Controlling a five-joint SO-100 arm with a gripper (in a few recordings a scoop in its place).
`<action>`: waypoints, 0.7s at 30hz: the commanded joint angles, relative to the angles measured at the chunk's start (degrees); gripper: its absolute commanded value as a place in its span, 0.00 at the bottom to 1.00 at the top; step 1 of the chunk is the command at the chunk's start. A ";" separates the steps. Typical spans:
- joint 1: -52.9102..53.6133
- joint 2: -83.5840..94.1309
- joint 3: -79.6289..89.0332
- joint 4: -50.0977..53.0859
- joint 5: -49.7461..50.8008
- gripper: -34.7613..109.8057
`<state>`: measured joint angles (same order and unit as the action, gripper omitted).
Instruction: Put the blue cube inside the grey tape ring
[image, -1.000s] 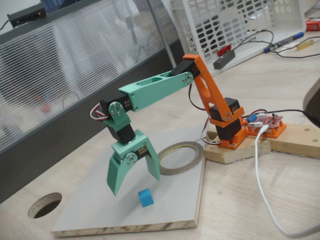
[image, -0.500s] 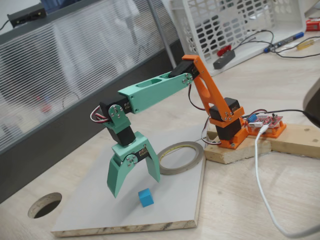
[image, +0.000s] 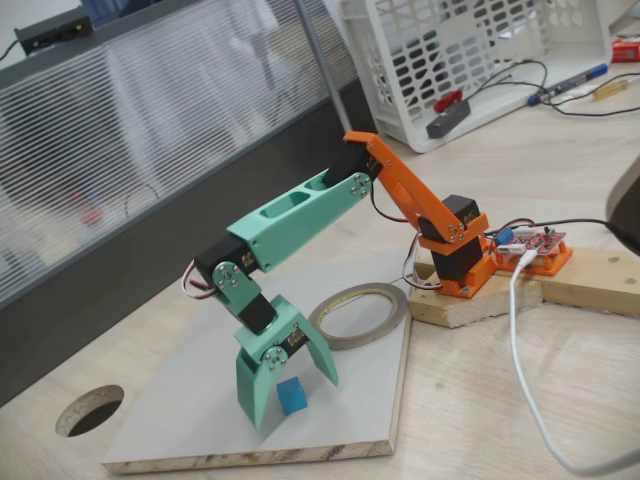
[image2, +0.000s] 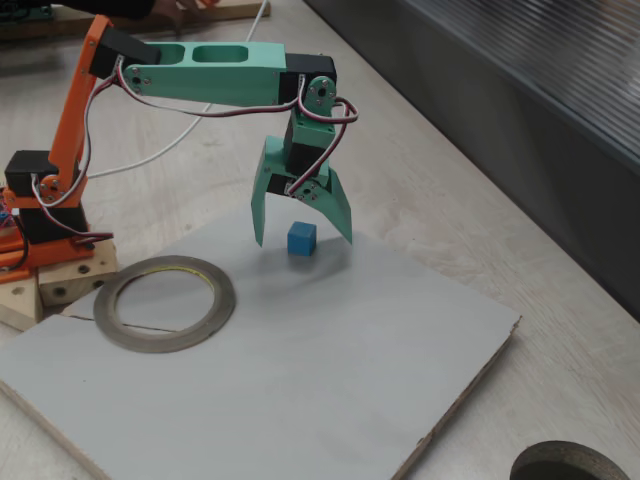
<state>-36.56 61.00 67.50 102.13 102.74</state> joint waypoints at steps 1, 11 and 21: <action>-1.05 1.05 -1.23 1.76 0.26 0.81; -1.05 1.67 -1.23 -0.97 0.18 0.69; -0.88 1.76 -1.23 -12.48 0.18 0.46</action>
<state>-36.47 61.00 67.50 91.85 102.39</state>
